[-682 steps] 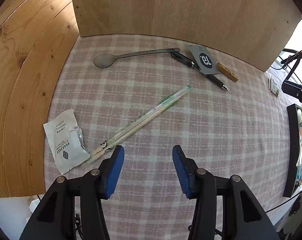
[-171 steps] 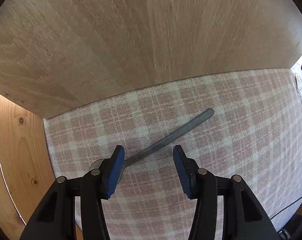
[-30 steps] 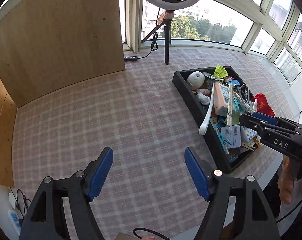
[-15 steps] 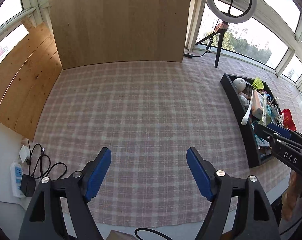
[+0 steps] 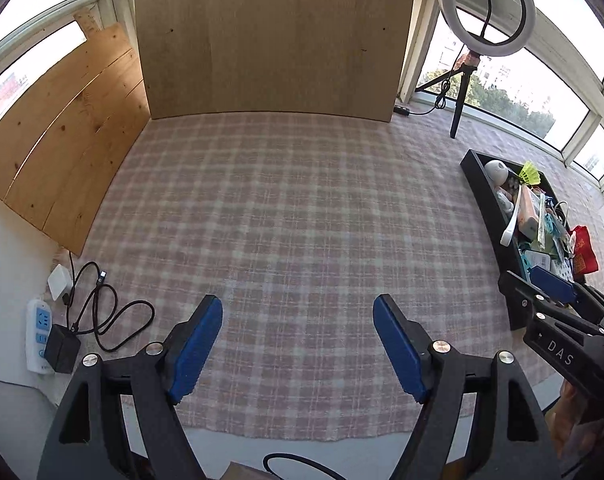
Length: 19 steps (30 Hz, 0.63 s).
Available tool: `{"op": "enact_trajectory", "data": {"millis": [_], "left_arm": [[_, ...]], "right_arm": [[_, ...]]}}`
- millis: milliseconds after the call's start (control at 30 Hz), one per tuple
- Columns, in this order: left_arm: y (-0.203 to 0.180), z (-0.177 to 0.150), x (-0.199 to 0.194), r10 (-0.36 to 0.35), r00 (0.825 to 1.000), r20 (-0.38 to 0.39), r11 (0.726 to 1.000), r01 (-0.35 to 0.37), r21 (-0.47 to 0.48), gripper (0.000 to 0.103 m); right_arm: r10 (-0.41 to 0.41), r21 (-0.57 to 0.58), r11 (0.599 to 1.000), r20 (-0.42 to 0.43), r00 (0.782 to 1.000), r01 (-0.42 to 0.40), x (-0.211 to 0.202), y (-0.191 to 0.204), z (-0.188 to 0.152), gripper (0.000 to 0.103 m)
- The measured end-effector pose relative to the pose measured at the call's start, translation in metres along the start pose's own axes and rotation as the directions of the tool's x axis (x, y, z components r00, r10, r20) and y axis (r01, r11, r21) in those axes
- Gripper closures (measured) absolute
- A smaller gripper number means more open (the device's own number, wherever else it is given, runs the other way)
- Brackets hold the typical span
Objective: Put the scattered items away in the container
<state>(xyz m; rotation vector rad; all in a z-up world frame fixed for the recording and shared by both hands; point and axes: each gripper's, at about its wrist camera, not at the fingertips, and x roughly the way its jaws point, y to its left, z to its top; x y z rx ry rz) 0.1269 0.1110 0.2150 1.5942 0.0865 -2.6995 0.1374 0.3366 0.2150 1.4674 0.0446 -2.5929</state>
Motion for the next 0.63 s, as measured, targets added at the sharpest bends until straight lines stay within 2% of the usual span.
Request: {"op": "enact_trajectory", "data": {"millis": [300, 633], "left_arm": [[0.008, 0.006, 0.006, 0.005, 1.000, -0.015, 1.000, -0.005, -0.014, 0.025], [0.004, 0.010, 0.022, 0.016, 0.999, -0.033, 1.000, -0.016, 0.013, 0.025]], "right_arm": [[-0.017, 0.025, 1.000, -0.004, 1.000, 0.017, 0.006, 0.002, 0.002, 0.050], [-0.033, 0.050, 0.998, -0.010, 0.999, 0.033, 0.011, 0.003, 0.002, 0.049]]}}
